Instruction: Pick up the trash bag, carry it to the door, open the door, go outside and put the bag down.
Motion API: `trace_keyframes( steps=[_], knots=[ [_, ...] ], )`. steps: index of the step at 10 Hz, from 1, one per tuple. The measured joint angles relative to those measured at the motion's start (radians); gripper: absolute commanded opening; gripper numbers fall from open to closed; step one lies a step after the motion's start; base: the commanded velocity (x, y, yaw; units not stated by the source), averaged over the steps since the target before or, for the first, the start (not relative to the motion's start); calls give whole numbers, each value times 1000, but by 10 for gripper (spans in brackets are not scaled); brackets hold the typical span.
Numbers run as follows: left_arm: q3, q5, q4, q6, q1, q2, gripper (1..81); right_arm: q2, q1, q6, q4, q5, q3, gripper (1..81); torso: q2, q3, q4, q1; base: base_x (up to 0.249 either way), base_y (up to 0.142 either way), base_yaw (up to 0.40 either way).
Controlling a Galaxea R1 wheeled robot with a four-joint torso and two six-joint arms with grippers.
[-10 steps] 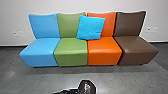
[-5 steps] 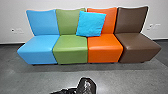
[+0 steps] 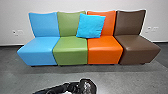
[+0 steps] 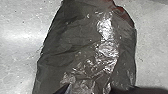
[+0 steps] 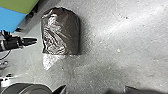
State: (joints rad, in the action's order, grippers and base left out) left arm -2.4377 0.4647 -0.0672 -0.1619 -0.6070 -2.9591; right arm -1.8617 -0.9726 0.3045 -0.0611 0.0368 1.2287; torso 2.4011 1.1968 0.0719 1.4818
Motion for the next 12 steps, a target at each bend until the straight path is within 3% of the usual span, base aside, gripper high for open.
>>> trace_keyframes(
  steps=[2,6,10,12],
  knots=[
    [-11,4,0,0,-7,-33,811,-1,-3,0,0,1,-1,811,52,22,0,32,0,0,0],
    [-22,4,1,-1,-13,-44,811,-17,-3,0,0,1,-1,811,168,132,0,106,0,0,0],
    [-37,-1,0,0,-11,-29,811,-15,0,0,0,-3,-2,811,177,142,0,114,0,0,0],
    [-46,-11,0,0,-21,-31,811,-20,0,0,0,-4,-3,811,177,165,-9,114,0,0,0]
  ],
)
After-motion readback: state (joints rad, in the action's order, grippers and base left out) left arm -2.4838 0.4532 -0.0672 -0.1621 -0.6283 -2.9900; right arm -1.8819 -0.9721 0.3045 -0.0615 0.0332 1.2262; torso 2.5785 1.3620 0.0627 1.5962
